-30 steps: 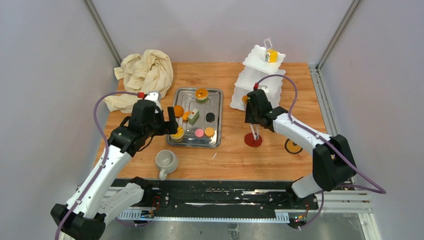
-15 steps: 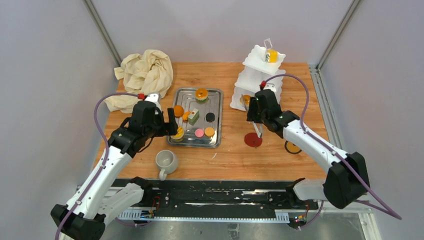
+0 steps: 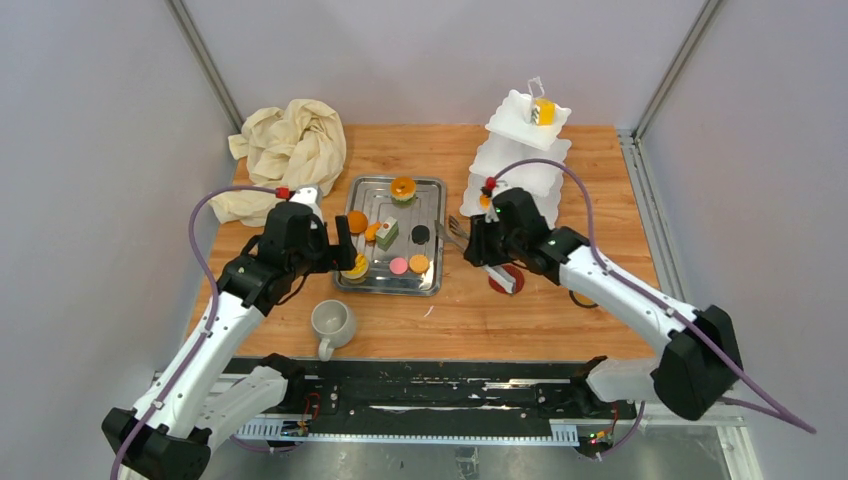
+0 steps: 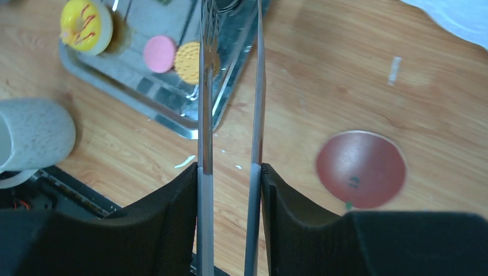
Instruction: Serve the afternoon tea
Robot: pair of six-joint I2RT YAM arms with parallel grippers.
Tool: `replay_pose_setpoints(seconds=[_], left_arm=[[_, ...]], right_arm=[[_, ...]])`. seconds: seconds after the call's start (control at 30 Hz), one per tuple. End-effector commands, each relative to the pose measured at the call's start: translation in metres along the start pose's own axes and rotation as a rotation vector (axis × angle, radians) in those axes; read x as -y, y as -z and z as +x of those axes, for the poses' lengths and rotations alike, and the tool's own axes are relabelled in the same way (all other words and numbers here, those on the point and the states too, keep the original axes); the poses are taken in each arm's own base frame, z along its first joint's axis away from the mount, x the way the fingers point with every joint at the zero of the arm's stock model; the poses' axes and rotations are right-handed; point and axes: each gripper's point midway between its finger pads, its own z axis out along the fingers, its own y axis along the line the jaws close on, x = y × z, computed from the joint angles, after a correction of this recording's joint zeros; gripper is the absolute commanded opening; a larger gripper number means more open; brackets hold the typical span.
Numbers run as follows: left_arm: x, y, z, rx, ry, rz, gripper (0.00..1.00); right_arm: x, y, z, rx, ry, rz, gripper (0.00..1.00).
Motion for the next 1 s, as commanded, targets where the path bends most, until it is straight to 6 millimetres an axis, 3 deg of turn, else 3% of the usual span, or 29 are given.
replay_pose_setpoints(seconds=[0.0,0.23,0.43,0.73,0.97], left_arm=[[0.002,0.0,-0.003,0.022,0.02,0.018,0.98],[-0.003,0.006,-0.004,0.027,0.002,-0.002,0.98],[-0.006,0.007,-0.003,0.027,-0.008,-0.015,0.98],[-0.009,0.005,-0.001,0.019,-0.018,-0.033,0.98],[-0.013,0.008,-0.001,0.021,-0.025,-0.049,0.98]], right_arm=[[-0.044,-0.014,-0.023,0.002,0.09,-0.101,0.4],[-0.047,-0.071,-0.045,-0.04,0.161,-0.014,0.42],[-0.042,-0.109,-0.047,-0.076,0.183,0.044,0.45],[-0.04,-0.146,-0.048,-0.076,0.164,0.084,0.48],[-0.046,-0.158,-0.053,-0.064,0.156,0.063,0.5]])
